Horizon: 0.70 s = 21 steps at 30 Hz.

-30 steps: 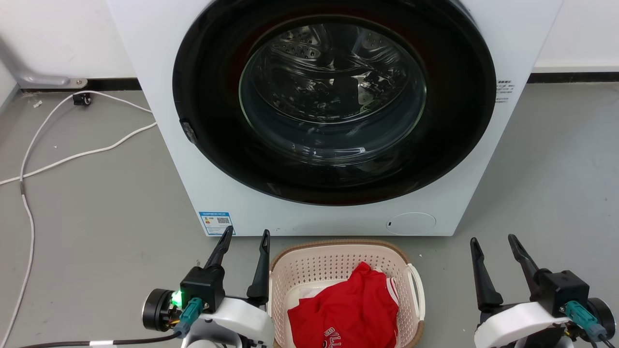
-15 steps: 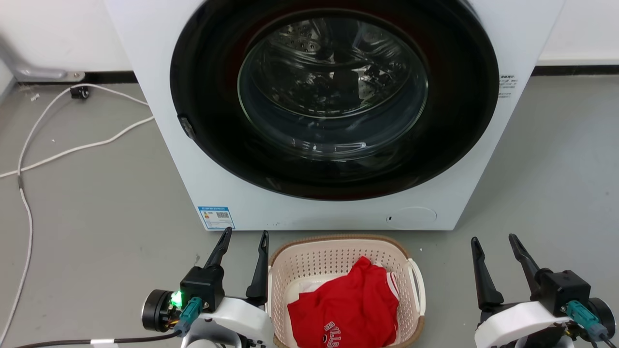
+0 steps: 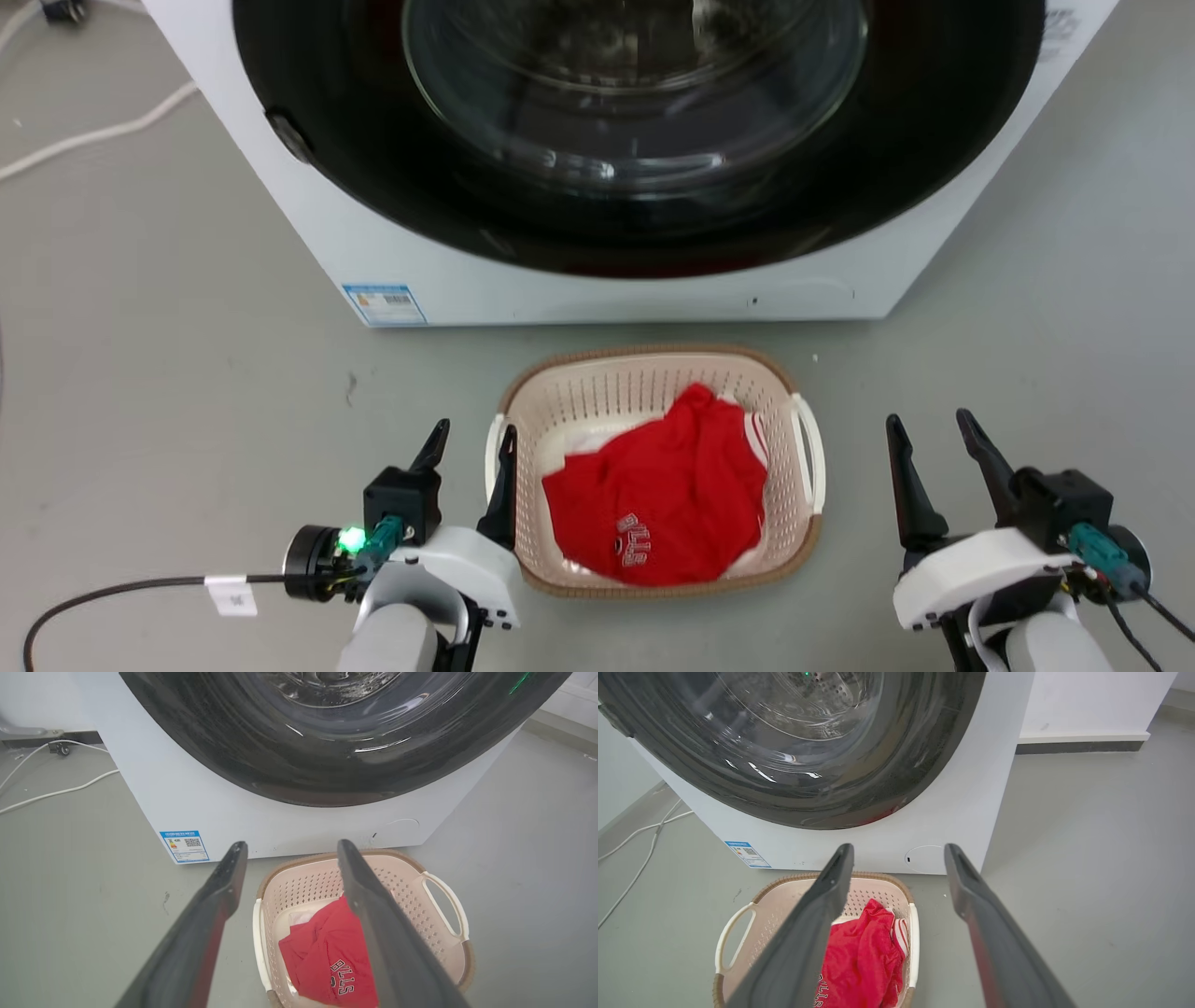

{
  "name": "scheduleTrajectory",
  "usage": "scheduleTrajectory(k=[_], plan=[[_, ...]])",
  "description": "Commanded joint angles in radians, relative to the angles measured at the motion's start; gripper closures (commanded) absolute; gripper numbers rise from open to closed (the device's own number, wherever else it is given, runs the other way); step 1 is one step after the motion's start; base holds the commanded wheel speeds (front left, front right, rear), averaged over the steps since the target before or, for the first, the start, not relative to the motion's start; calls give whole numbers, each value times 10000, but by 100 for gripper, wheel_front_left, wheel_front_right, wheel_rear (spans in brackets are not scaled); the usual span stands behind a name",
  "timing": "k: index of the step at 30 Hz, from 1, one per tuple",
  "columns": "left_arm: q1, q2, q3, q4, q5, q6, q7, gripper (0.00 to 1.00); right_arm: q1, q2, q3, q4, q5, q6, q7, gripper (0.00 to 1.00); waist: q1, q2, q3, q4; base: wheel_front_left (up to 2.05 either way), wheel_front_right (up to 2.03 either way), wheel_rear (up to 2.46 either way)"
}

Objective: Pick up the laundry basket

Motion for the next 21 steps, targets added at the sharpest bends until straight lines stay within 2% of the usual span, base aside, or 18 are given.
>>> scheduleTrajectory(k=[1, 11, 21], plan=[[-230, 3, -4, 144, -61, -16, -24, 0, -267, 5, 21, 139, 46, -3, -64, 0, 0, 0, 715, -82, 0, 0, 0], [-2125, 4, -1, 2727, -573, -356, -21, 0, -1819, -263, 362, 1869, 505, -5, -246, 0, 0, 0, 2719, -225, 0, 0, 0], [-4326, 250, 171, 5312, -1077, -899, 590, 0, -3764, -514, 1140, 4199, 1259, -5, -289, 0, 0, 0, 4282, -442, 0, 0, 0]])
